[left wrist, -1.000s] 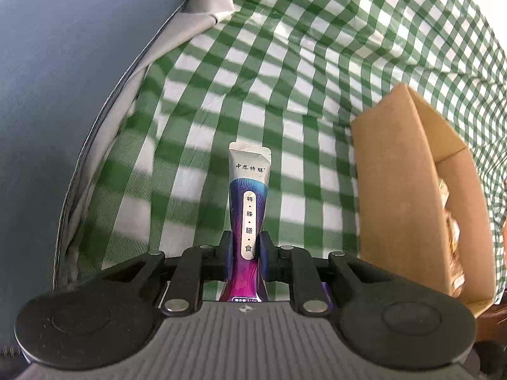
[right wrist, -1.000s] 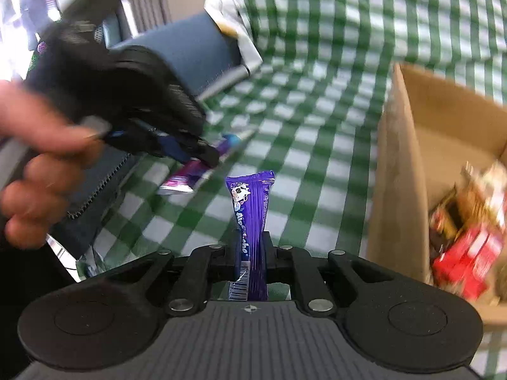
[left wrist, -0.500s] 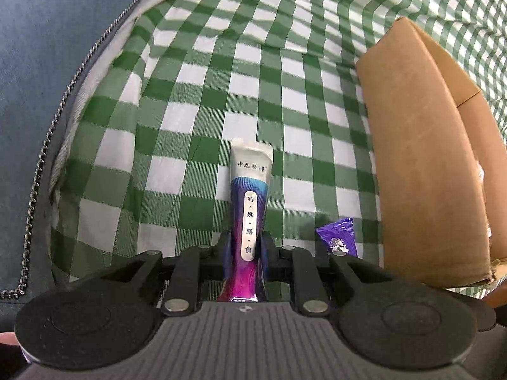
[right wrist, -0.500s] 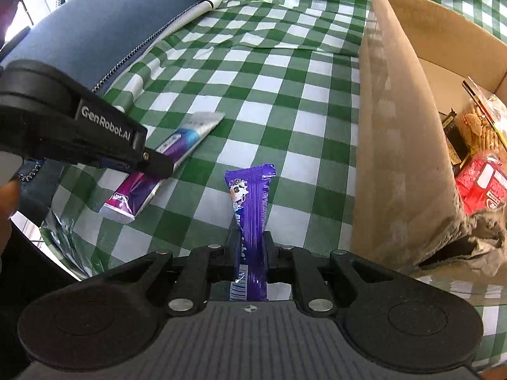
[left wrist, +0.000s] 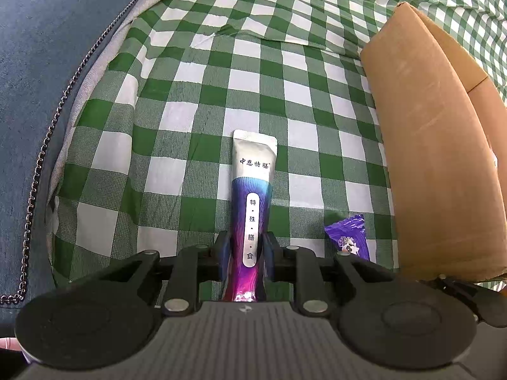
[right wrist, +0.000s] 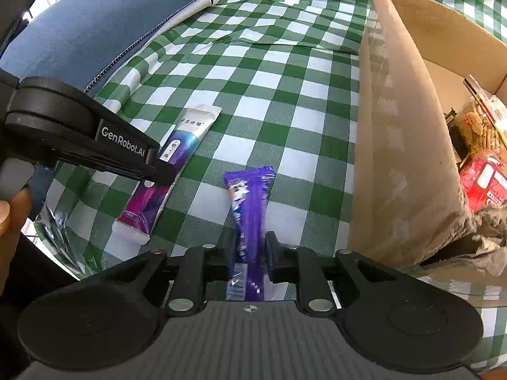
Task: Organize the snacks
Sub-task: 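Lift the tube packet and purple candy bar and carry them over the box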
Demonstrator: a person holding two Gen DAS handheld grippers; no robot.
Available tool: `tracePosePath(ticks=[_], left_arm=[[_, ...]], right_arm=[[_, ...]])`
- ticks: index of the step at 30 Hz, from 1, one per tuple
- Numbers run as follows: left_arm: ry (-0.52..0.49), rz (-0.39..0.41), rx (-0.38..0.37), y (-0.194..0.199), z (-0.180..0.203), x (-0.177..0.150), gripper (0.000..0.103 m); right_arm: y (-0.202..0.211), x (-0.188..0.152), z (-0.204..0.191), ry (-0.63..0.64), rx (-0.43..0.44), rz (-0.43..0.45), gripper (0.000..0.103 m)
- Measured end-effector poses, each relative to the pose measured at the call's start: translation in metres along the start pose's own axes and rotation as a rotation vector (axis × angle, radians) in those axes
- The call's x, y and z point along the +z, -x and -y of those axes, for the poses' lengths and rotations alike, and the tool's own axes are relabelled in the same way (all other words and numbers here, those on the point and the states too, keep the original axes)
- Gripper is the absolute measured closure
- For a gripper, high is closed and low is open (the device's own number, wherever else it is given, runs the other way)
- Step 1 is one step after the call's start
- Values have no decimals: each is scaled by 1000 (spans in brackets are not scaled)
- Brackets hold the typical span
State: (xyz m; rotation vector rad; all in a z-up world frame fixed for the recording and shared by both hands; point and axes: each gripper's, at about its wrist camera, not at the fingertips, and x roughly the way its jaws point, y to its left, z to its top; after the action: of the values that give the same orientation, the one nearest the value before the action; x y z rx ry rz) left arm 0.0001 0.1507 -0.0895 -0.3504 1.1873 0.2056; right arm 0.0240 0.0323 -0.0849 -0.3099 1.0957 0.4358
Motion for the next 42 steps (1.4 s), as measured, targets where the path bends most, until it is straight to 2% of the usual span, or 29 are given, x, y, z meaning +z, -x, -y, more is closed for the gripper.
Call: tracePosePath(ticks=[3, 7, 17, 22, 27, 33, 37, 42], left_arm=[[-5, 4, 5, 0, 0, 0, 75], [-9, 11, 8, 0, 1, 1, 61], [-85, 18, 61, -7, 10, 0, 61], [-145, 29, 97, -8, 19, -4, 61], [-187, 37, 130, -9, 23, -6, 71], [-180, 50, 125, -7, 22, -5, 82], [-144, 94, 106, 3, 19, -2, 83], [-79, 181, 79, 19, 11, 4, 84]], right_arm=[[1, 1, -1, 14, -9, 16, 71], [1, 3, -1, 27, -11, 30, 65], [-5, 1, 0, 53, -32, 14, 64], [-7, -1, -3, 97, -50, 17, 86], [1, 1, -4, 110, -50, 53, 89], [7, 2, -2, 106, -53, 77, 89], [12, 3, -2, 99, -49, 94, 90], [28, 8, -1, 79, -37, 162, 90]])
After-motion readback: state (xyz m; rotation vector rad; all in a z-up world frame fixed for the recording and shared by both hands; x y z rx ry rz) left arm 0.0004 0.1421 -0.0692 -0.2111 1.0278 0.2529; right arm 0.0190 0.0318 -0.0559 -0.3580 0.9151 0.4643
